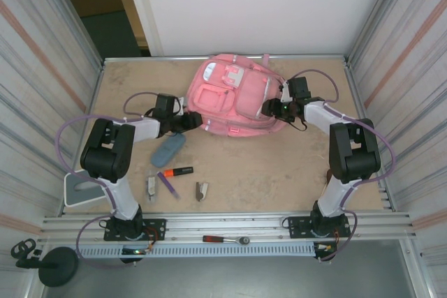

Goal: Pack books, pencil case, and school supplies into a backpack

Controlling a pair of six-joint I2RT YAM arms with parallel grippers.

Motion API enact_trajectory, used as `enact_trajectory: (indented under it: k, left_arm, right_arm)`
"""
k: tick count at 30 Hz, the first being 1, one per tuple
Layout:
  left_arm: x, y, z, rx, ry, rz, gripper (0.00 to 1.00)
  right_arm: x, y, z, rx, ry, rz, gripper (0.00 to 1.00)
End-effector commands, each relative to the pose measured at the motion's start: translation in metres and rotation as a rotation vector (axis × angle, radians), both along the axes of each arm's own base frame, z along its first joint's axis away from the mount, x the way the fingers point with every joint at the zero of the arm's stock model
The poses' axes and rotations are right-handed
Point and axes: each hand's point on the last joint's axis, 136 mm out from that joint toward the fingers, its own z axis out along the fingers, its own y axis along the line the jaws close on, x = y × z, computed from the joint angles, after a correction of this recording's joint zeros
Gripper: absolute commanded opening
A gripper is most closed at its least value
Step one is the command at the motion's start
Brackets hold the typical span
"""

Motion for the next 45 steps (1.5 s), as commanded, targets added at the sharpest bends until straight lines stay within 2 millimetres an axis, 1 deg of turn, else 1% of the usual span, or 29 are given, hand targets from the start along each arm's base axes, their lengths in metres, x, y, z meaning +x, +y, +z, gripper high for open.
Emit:
enact_trajectory:
  k: [1,4,6,7,9,11,13,16,18,21,24,27,30,31,34,40,45]
  left_arm:
    - [-0.008,-0.008,-0.005,0.003,0.036,-0.021,0.50]
    - [-0.003,-0.012,-0.002,-0.011,0.027,-0.017,0.42]
    - [0.000,-0.015,0.005,-0.035,0.014,-0.013,0.35]
    - [0.001,-0.018,0.011,-0.055,0.004,-0.014,0.31]
    - [0.001,-0.023,0.023,-0.101,-0.011,-0.012,0.25]
    - [-0.001,-0.026,0.038,-0.148,-0.025,0.001,0.19]
    - [-0.003,-0.028,0.056,-0.198,-0.043,0.014,0.14]
    - [-0.008,-0.028,0.084,-0.275,-0.067,0.044,0.05]
    - [-0.011,-0.030,0.102,-0.329,-0.078,0.060,0.00]
    - [-0.017,-0.034,0.124,-0.385,-0.086,0.066,0.00]
    - [-0.021,-0.039,0.141,-0.407,-0.094,0.057,0.00]
    - [-0.023,-0.045,0.153,-0.425,-0.094,0.039,0.00]
    - [-0.025,-0.048,0.160,-0.438,-0.096,0.028,0.00]
    - [-0.025,-0.049,0.161,-0.439,-0.096,0.026,0.00]
    - [-0.026,-0.050,0.163,-0.441,-0.095,0.018,0.00]
    - [-0.029,-0.050,0.173,-0.447,-0.109,0.006,0.00]
    - [-0.031,-0.049,0.180,-0.435,-0.126,-0.002,0.00]
  right_arm:
    - [0.000,0.000,0.007,0.003,0.004,0.016,0.59]
    - [-0.002,-0.003,0.013,-0.013,-0.006,0.019,0.62]
    - [-0.005,-0.007,0.020,-0.021,-0.012,0.015,0.64]
    - [-0.006,-0.010,0.025,-0.026,-0.019,0.011,0.65]
    - [-0.012,-0.015,0.037,-0.038,-0.034,0.004,0.68]
    - [-0.021,-0.018,0.051,-0.052,-0.057,-0.001,0.69]
    - [-0.036,-0.017,0.062,-0.047,-0.075,0.001,0.70]
    - [-0.068,0.003,0.070,-0.012,-0.098,0.055,0.70]
    - [-0.092,0.024,0.072,0.008,-0.133,0.120,0.69]
    - [-0.120,0.053,0.071,0.051,-0.209,0.203,0.66]
    - [-0.138,0.077,0.063,0.063,-0.298,0.269,0.62]
    - [-0.143,0.088,0.050,0.039,-0.362,0.293,0.56]
    - [-0.144,0.094,0.037,0.004,-0.439,0.311,0.53]
    - [-0.146,0.096,0.032,-0.010,-0.454,0.321,0.52]
    - [-0.143,0.101,0.026,-0.046,-0.532,0.334,0.51]
    - [-0.130,0.107,0.007,-0.117,-0.618,0.323,0.51]
    - [-0.113,0.115,0.000,-0.158,-0.688,0.284,0.52]
